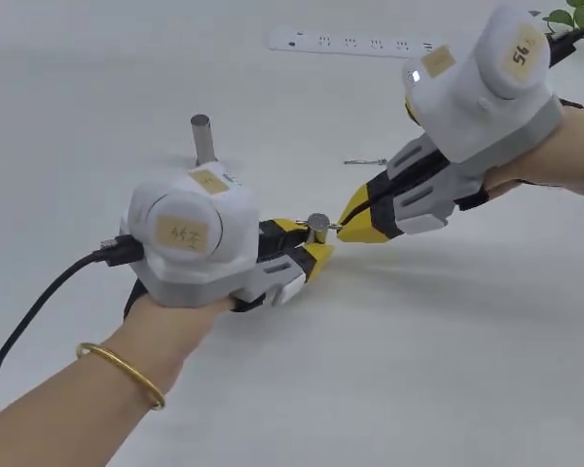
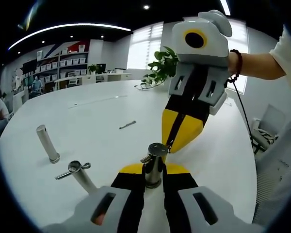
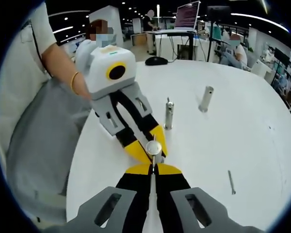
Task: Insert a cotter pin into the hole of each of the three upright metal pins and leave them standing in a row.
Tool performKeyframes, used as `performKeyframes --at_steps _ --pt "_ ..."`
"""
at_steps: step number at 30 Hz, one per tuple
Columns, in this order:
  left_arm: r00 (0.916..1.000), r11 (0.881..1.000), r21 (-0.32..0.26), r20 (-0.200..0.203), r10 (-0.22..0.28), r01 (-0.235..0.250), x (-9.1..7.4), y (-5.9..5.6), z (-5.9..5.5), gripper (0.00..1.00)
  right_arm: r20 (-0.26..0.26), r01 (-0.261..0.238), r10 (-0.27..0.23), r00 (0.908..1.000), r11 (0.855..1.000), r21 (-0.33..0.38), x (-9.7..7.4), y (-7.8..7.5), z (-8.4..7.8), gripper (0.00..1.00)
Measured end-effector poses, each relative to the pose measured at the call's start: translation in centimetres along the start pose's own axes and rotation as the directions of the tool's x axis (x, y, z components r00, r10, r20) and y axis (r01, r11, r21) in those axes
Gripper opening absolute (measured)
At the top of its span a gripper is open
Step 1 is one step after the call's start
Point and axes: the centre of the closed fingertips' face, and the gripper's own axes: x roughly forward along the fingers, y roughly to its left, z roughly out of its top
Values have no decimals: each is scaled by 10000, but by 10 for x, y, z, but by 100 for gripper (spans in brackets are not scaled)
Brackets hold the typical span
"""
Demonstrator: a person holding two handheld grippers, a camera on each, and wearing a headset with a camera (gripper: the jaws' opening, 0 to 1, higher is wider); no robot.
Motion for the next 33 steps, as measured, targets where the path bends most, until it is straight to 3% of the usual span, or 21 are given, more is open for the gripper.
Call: performKeyframes --at_steps 9,16,19,33 --pt "10000 10000 -29 5 35 -35 0 0 0 12 -97 174 -175 9998 9998 -79 -5 3 -6 12" --pt "10000 10000 -15 -13 37 -37 0 -1 0 12 130 510 -511 9986 9987 60 -15 -1 -9 10" --pt "10000 10000 -31 -10 32 -32 0 -1 0 12 209 386 -386 9990 9993 -1 -14 2 -7 5" --pt "9999 9997 -253 112 69 -67 1 -1 0 12 513 537 -542 9972 9985 105 -7 0 -2 5"
